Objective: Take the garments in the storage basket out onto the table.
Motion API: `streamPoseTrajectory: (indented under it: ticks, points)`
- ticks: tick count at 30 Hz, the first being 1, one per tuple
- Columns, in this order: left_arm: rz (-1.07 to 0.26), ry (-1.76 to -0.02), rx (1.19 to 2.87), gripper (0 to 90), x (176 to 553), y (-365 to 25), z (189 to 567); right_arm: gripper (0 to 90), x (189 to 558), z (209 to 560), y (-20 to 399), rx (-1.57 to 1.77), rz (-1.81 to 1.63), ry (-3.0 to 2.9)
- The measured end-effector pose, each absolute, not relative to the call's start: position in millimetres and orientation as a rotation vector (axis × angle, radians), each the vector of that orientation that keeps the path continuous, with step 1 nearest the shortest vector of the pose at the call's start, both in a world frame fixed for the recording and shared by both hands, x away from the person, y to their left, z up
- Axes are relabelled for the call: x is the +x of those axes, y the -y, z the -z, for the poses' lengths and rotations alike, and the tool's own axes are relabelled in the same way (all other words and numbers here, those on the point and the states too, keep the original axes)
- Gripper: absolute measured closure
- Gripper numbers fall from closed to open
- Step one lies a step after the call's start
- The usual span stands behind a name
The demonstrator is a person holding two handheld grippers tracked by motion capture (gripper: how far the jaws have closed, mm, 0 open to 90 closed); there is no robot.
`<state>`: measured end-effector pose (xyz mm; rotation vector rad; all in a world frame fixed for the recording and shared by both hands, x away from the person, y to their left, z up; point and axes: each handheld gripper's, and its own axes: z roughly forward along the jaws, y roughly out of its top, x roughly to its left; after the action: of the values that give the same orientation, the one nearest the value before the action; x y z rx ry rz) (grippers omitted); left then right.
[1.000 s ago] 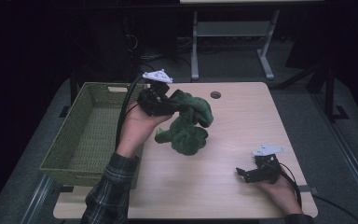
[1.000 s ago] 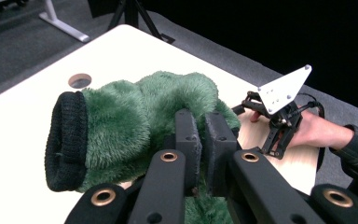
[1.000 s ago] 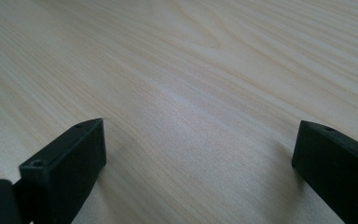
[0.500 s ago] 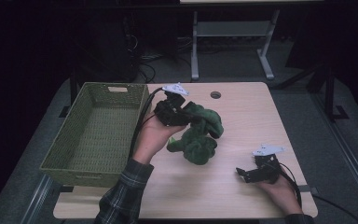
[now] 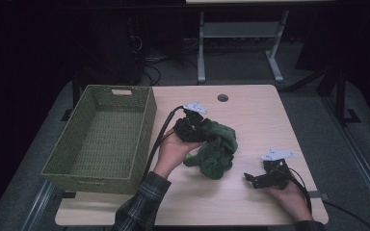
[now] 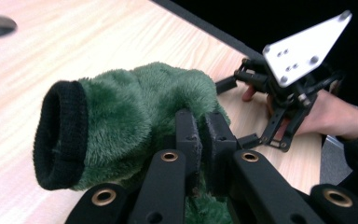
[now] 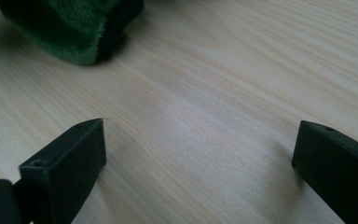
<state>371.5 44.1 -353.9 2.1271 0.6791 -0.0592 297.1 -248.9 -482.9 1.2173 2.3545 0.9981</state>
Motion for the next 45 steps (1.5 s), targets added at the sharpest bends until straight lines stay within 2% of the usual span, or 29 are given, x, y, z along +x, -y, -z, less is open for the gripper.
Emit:
streamPoseTrajectory:
  ticks: [23, 25, 26, 29, 30, 31, 33, 38, 45]
  points:
    - [0.132, -0.778, 2.262, 84.6, 395.5, -31.4, 436.7, 2.5, 297.0, 482.9, 249.0, 1.217, -0.997, -2.356]
    - [0.123, -0.759, 2.276, 78.0, 395.8, -31.4, 436.1, 2.5, 297.1, 482.9, 249.0, 1.216, -0.997, -2.355]
    - [0.124, -0.758, 2.273, 78.0, 395.1, -31.6, 434.5, 2.5, 297.1, 482.9, 249.0, 1.216, -0.997, -2.355]
    - [0.099, -0.734, 2.275, 67.1, 389.5, -33.8, 424.9, 2.5, 296.7, 482.8, 248.9, 1.22, -0.995, -2.352]
    - [0.088, -0.722, 2.278, 61.0, 386.6, -35.0, 420.6, 2.4, 296.5, 482.9, 248.9, 1.22, -0.994, -2.351]
    - [0.077, -0.717, 2.271, 61.0, 382.4, -35.7, 416.6, 2.4, 296.5, 482.9, 248.9, 1.22, -0.994, -2.351]
    - [0.057, -0.691, 2.276, 54.6, 373.9, -38.0, 408.4, 2.4, 296.6, 482.9, 248.9, 1.22, -0.994, -2.351]
    - [0.032, -0.655, 2.239, 52.8, 348.7, -41.4, 393.9, 2.5, 296.7, 482.9, 248.8, 1.22, -0.995, -2.351]
    - [0.047, -0.609, 2.247, 52.2, 330.5, -35.6, 395.6, 2.5, 296.6, 482.9, 248.7, 1.222, -0.994, -2.348]
